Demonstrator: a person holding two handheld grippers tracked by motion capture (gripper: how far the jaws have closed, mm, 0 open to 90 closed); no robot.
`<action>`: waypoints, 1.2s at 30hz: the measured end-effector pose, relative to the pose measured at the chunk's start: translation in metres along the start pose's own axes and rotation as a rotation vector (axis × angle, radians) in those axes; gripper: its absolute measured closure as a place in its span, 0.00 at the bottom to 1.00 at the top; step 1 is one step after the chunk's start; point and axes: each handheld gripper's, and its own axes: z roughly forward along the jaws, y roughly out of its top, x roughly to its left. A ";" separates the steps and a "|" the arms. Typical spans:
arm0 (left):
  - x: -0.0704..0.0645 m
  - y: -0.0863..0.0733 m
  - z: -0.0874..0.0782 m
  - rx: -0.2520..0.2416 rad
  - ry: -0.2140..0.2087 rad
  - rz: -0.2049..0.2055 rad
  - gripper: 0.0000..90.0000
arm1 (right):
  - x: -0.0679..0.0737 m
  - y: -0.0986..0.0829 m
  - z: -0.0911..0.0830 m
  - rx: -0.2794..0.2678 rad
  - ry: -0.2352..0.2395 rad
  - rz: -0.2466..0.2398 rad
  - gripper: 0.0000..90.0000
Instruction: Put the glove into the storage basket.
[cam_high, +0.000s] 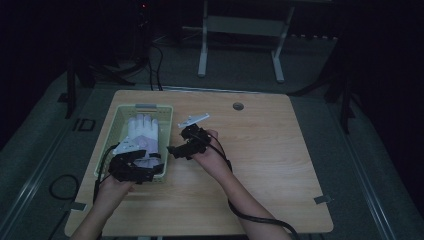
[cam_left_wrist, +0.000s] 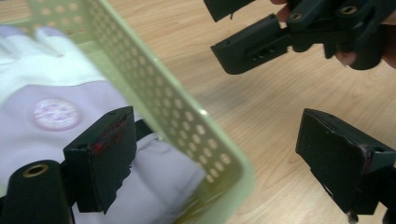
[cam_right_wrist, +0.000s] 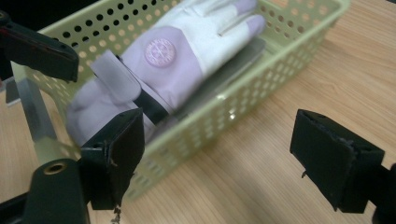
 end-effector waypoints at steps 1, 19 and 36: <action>-0.003 0.001 0.002 0.001 -0.008 0.001 0.14 | -0.002 -0.003 -0.002 0.003 -0.004 -0.001 0.20; -0.057 0.005 0.033 0.000 -0.094 0.110 0.14 | -0.034 -0.051 -0.029 0.009 -0.035 0.016 0.19; -0.098 -0.007 0.065 0.028 -0.165 0.209 0.14 | -0.049 -0.096 -0.047 -0.004 -0.061 0.012 0.19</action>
